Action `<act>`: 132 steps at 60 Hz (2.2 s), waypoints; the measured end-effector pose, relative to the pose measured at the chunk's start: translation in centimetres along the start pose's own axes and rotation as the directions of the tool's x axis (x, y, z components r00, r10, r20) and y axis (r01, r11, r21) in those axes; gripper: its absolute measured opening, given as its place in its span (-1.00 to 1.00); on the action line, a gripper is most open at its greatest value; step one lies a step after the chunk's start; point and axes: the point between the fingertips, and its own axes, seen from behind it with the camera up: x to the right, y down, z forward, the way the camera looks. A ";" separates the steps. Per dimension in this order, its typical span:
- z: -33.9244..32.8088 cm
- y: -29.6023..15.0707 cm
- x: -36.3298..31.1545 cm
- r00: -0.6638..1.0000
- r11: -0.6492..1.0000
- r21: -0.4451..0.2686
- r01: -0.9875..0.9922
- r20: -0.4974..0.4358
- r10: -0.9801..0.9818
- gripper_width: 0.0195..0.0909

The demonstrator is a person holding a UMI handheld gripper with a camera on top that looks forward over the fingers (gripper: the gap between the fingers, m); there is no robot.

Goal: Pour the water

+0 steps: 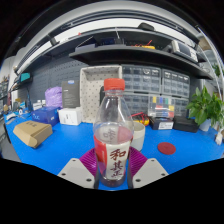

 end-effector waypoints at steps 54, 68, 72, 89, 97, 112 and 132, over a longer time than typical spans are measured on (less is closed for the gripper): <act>10.9 -10.0 -8.7 -0.017 -0.023 -0.178 -0.984 -0.034 0.999 -0.48; 12.0 -12.7 -6.6 -0.413 -0.409 -0.152 -0.900 -0.012 0.911 -0.47; 12.0 -12.9 -6.0 -0.461 -0.456 -0.134 -0.880 0.000 0.888 -0.47; 11.4 -12.9 -5.4 -0.297 -0.296 -0.156 -0.942 -0.018 0.955 -0.48; 10.6 -14.2 -3.0 0.093 0.097 -0.097 -0.990 0.050 0.994 -0.47; 8.8 -20.2 7.5 0.672 0.669 0.088 -0.738 0.003 0.740 -0.47; 8.0 -16.0 20.5 0.935 0.991 0.048 -0.127 -0.326 0.136 -0.47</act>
